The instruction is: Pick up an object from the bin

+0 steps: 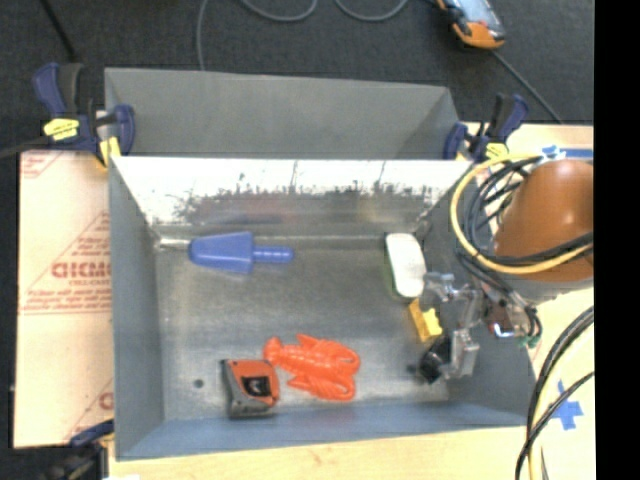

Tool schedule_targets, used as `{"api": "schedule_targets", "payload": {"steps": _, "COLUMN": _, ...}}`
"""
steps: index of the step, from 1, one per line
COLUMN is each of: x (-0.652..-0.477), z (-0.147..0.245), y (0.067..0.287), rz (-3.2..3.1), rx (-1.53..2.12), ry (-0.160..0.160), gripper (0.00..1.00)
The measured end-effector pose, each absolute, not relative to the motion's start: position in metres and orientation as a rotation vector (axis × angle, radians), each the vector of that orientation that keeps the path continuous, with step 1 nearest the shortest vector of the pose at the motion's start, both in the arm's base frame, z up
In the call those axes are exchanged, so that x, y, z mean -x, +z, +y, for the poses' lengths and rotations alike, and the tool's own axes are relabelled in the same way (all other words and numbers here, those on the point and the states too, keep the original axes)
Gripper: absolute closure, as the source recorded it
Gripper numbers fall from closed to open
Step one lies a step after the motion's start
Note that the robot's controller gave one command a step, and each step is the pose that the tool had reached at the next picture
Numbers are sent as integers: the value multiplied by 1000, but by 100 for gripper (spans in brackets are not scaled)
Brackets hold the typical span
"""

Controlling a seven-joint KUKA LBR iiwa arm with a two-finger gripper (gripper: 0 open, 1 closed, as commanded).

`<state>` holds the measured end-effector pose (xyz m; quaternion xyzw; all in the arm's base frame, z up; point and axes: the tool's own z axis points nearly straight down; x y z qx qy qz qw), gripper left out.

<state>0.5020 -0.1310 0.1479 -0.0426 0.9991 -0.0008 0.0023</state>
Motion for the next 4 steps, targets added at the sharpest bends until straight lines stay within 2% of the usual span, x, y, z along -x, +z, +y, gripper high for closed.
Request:
{"api": "schedule_targets", "payload": {"steps": 1, "x": -499, "z": -135, "y": 141, "rz": 3131, "rx": 236, "ry": -3, "gripper": 0}}
{"api": "schedule_targets", "payload": {"steps": 2, "x": -484, "z": -135, "y": 128, "rz": 3135, "rx": 133, "ry": 0, "gripper": 0}}
{"api": "schedule_targets", "payload": {"steps": 3, "x": -480, "z": -136, "y": 106, "rz": 3128, "rx": 271, "ry": -2, "gripper": 0}}
{"api": "schedule_targets", "payload": {"steps": 4, "x": -481, "z": -138, "y": 80, "rz": 2995, "rx": 942, "ry": -3, "gripper": 100}}
